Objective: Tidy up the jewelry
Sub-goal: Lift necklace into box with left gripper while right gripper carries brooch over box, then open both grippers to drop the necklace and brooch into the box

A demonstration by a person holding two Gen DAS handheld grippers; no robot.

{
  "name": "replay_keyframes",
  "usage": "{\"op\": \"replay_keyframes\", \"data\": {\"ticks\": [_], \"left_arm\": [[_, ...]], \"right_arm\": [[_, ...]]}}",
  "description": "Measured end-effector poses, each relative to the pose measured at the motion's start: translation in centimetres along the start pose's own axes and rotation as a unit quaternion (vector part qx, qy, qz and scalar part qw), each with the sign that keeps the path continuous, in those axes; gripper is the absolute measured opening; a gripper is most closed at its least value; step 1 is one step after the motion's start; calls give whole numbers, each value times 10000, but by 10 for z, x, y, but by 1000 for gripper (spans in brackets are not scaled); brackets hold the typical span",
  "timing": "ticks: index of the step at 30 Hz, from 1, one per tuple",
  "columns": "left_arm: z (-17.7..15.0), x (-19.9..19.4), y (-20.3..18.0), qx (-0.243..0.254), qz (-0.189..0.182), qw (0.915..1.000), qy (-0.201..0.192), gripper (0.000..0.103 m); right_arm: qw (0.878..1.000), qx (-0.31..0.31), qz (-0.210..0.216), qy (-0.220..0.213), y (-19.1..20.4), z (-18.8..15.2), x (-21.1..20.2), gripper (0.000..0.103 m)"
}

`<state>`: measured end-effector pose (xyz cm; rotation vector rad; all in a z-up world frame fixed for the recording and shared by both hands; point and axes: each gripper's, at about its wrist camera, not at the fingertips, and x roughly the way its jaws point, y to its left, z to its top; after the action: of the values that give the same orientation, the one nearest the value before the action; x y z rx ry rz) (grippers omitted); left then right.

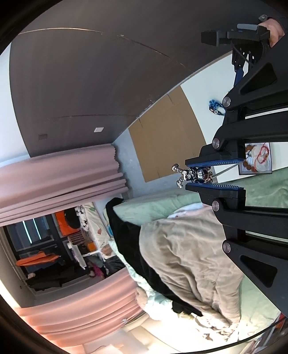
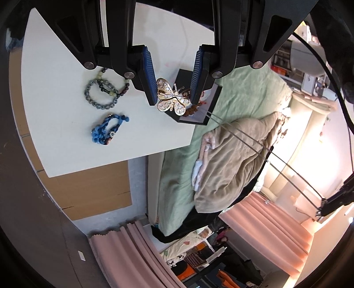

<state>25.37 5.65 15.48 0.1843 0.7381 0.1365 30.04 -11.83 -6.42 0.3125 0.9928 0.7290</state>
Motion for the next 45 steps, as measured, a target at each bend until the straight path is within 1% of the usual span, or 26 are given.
{"op": "replay_keyframes", "data": {"ticks": [7,13,20,26,30,33,37,40,41,43,44,45], "left_arm": [[-18,29,10,-82,-137,9997,200,14],[-43,61,17,-257,-361,9980,460,14],[-75,98,21,-485,-686,9937,740,14],[-102,128,22,-792,-1034,9872,919,14],[-120,150,20,-1053,-1317,9799,1067,14],[-135,168,16,-1157,-1530,9739,1217,15],[-147,191,16,-1203,-1562,9688,1503,15],[-155,204,25,-1302,-1528,9648,1696,16],[-158,206,30,-1363,-1565,9626,1740,18],[-160,206,39,-1498,-1609,9601,1728,31],[-161,203,44,-1541,-1595,9606,1672,47],[-161,200,49,-1584,-1568,9618,1588,61]], "right_arm": [[9999,-94,-58,64,4,0,6,32],[9996,-143,-162,163,7,-1,17,31],[9994,-152,-253,179,11,1,30,31],[9990,-200,-312,264,17,1,45,31],[9988,-226,-311,286,23,2,56,31],[9986,-242,-331,337,26,3,66,31],[9983,-262,-327,401,29,3,76,31],[9981,-304,-302,444,34,3,86,31],[9980,-317,-274,468,36,3,90,31],[9979,-330,-223,514,39,3,96,31],[9978,-341,-192,541,41,3,100,31],[9977,-339,-169,559,43,3,103,31]]}}
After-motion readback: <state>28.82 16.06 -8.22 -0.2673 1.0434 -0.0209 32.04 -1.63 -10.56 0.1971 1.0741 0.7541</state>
